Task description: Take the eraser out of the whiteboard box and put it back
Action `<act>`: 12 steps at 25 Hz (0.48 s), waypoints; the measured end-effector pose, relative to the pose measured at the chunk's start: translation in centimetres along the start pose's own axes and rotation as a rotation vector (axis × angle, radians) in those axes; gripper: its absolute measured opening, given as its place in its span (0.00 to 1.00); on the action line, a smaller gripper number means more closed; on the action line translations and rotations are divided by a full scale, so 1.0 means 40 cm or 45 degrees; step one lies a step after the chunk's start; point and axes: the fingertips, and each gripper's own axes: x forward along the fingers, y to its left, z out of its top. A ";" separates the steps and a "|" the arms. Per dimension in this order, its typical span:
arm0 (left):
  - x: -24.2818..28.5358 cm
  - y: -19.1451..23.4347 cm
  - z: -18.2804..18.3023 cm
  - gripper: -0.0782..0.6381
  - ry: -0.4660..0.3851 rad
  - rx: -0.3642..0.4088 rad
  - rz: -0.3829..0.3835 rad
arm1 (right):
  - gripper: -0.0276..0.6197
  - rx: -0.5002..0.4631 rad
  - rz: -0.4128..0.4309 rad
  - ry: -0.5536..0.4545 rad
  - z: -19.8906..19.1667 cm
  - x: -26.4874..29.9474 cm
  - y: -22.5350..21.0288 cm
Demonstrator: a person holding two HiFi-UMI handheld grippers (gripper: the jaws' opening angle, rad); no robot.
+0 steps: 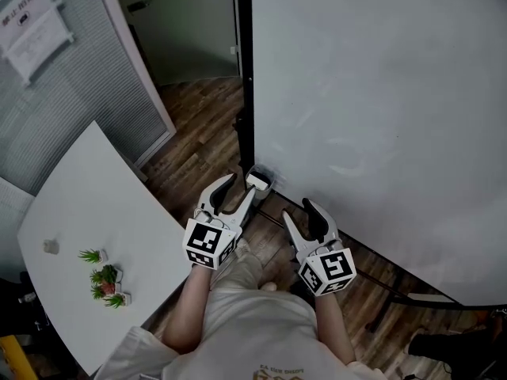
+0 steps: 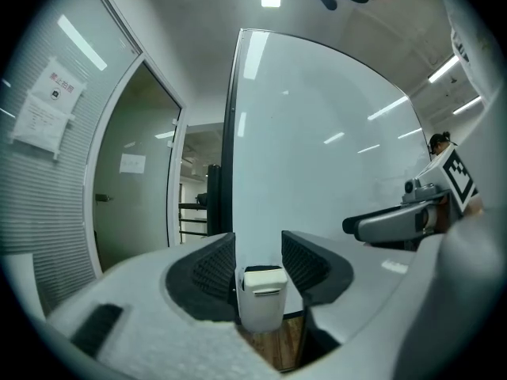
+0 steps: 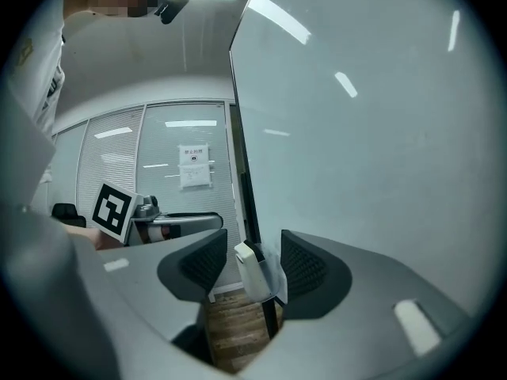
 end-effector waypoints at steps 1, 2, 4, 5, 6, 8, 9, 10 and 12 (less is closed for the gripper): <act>-0.008 0.000 0.004 0.35 -0.007 0.003 0.009 | 0.36 -0.013 -0.009 -0.010 0.006 -0.001 0.003; -0.015 0.000 0.009 0.34 -0.015 0.004 0.018 | 0.34 -0.022 -0.021 -0.022 0.012 -0.003 0.005; -0.030 0.003 0.017 0.32 -0.030 0.001 0.034 | 0.32 -0.032 -0.047 -0.047 0.024 -0.009 0.005; -0.036 0.004 0.021 0.30 -0.035 0.001 0.040 | 0.30 -0.038 -0.060 -0.061 0.031 -0.012 0.004; -0.042 0.006 0.023 0.29 -0.039 0.004 0.048 | 0.28 -0.046 -0.076 -0.077 0.038 -0.016 0.002; -0.053 0.008 0.027 0.25 -0.043 0.009 0.064 | 0.20 -0.066 -0.113 -0.112 0.055 -0.027 -0.004; -0.057 0.009 0.025 0.23 -0.039 0.010 0.071 | 0.14 -0.073 -0.129 -0.126 0.062 -0.032 -0.007; -0.061 0.010 0.022 0.22 -0.029 0.010 0.077 | 0.10 -0.075 -0.140 -0.135 0.066 -0.036 -0.009; -0.066 0.014 0.011 0.18 -0.003 0.011 0.092 | 0.06 -0.067 -0.148 -0.134 0.064 -0.040 -0.009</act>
